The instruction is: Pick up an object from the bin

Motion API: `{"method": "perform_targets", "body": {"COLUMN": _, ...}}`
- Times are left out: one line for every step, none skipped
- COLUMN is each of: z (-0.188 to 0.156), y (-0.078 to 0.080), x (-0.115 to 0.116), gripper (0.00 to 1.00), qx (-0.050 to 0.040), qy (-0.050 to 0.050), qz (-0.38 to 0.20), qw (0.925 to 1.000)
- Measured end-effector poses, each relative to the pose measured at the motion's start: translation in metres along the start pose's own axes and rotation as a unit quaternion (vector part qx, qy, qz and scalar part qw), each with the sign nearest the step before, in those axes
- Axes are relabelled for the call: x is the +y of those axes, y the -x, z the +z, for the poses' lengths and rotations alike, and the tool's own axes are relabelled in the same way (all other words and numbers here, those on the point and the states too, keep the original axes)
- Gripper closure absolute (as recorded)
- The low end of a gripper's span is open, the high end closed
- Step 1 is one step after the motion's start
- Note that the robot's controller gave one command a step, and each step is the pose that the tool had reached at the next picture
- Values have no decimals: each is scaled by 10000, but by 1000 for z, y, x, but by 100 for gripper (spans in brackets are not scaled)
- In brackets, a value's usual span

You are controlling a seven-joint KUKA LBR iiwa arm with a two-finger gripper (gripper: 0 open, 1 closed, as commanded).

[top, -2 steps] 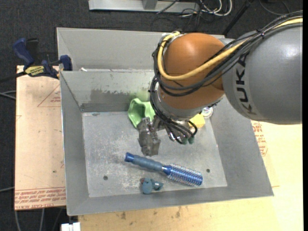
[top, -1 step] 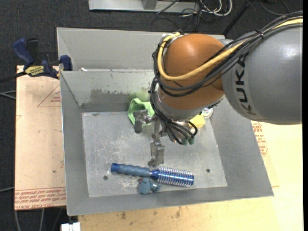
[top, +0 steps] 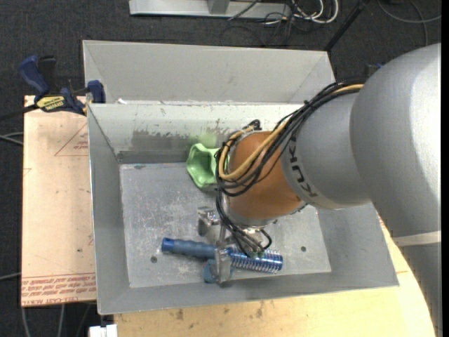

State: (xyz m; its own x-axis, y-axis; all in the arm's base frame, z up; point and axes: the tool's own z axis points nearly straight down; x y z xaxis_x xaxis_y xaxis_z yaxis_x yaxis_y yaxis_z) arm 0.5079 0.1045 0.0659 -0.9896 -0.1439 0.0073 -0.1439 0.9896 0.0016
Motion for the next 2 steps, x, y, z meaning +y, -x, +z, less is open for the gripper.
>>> {"method": "perform_targets", "body": {"z": -6, "y": 4, "x": 1, "gripper": 100, "qx": -65, "qy": 6, "qz": 6, "qw": 10000}}
{"method": "perform_targets", "body": {"z": -255, "y": 4, "x": 0, "gripper": 100, "qx": -90, "qy": -9, "qz": -526, "qw": 9986}}
